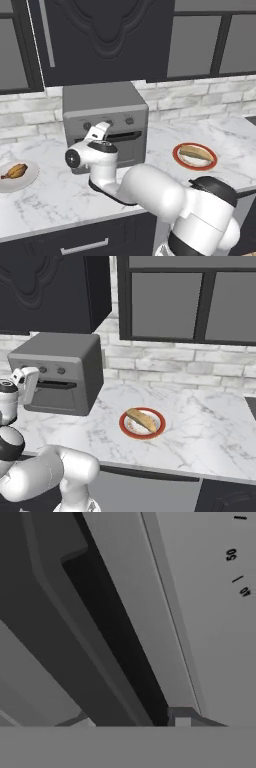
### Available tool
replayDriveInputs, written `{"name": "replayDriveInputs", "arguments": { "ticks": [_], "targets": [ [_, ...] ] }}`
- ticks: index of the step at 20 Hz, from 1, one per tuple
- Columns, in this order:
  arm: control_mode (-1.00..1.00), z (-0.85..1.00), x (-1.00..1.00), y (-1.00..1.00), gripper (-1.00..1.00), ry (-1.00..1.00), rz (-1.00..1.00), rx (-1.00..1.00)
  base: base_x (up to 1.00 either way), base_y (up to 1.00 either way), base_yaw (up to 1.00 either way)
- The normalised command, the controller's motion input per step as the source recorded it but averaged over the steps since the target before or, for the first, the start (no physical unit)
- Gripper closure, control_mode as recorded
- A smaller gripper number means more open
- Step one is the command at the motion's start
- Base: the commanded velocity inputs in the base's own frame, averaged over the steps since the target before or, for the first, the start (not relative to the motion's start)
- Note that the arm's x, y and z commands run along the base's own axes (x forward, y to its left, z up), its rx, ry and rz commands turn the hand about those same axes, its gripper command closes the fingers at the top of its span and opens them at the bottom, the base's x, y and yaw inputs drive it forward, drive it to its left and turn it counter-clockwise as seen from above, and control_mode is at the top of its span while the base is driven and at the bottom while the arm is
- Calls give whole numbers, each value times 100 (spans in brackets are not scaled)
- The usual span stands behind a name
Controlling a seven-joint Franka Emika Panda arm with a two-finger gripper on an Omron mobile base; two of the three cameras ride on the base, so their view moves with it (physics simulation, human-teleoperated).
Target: Open the toaster oven door. Place the baguette on the bottom rack in the toaster oven and place the chicken drumstick on the top rack.
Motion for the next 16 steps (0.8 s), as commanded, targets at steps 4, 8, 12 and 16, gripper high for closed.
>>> {"name": "replayDriveInputs", "arguments": {
  "ticks": [4,8,12,16],
  "targets": [
    [-100,-94,20,24,100,4,11,-3,0,0,0],
    [-100,-94,0,30,100,4,9,-2,0,0,0],
    [-100,-94,0,26,100,2,13,-1,0,0,0],
    [-100,-94,-7,23,100,1,16,-1,0,0,0]
  ]
}}
